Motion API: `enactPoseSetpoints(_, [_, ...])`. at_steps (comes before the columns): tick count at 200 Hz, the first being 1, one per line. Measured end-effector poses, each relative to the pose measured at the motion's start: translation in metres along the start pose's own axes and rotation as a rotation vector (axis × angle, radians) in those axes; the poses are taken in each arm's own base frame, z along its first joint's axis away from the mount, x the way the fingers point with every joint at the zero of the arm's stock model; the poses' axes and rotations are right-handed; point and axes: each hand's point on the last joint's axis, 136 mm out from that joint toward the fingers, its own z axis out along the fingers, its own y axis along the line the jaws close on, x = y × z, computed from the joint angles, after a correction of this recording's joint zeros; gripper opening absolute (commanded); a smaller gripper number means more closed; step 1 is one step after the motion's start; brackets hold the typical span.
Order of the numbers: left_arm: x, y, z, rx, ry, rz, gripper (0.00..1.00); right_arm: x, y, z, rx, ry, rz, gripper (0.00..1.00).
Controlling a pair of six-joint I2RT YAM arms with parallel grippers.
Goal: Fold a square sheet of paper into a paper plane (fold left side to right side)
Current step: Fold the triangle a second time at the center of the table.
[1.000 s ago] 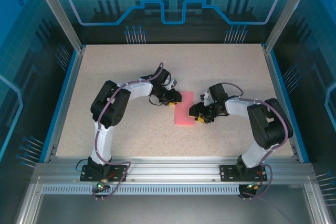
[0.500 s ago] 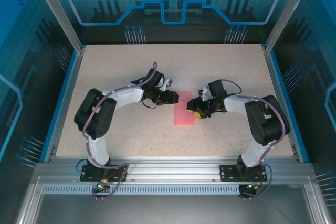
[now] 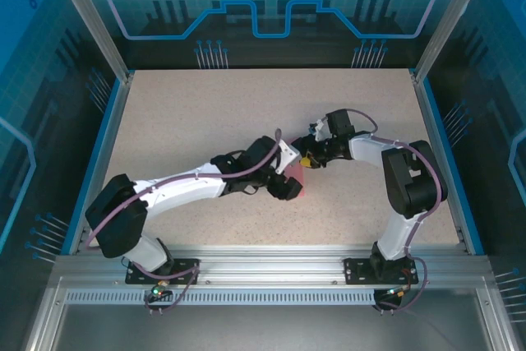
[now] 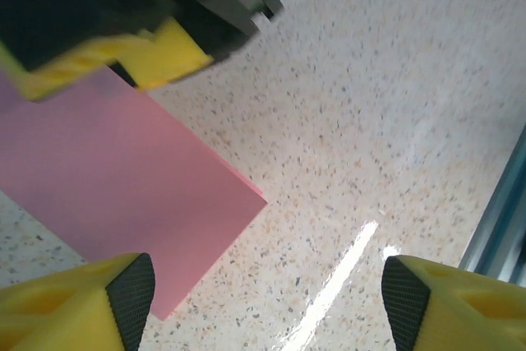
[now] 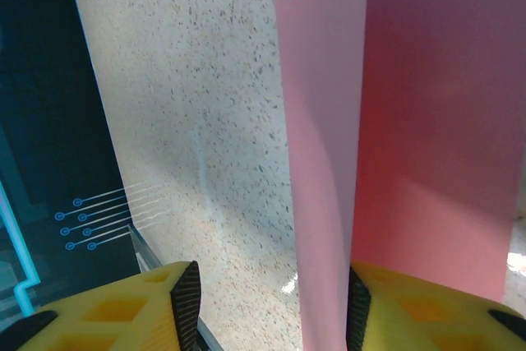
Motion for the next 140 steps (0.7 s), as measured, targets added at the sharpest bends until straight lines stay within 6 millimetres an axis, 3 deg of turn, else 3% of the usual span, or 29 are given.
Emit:
enactPoseSetpoints(45, [0.014, -0.001, 0.032, -0.130, 0.099, 0.099, 0.84, -0.004, 0.001, 0.001, 0.004, 0.006, 0.009, 0.50])
enactPoseSetpoints(105, [0.021, 0.010, 0.056, -0.263, 0.168, 0.150, 0.86, -0.005, 0.001, 0.000, 0.007, 0.008, 0.016, 0.49])
enactPoseSetpoints(140, [0.017, 0.018, 0.066, -0.329, 0.195, 0.160, 0.76, -0.005, 0.000, 0.001, 0.009, 0.009, 0.018, 0.49])
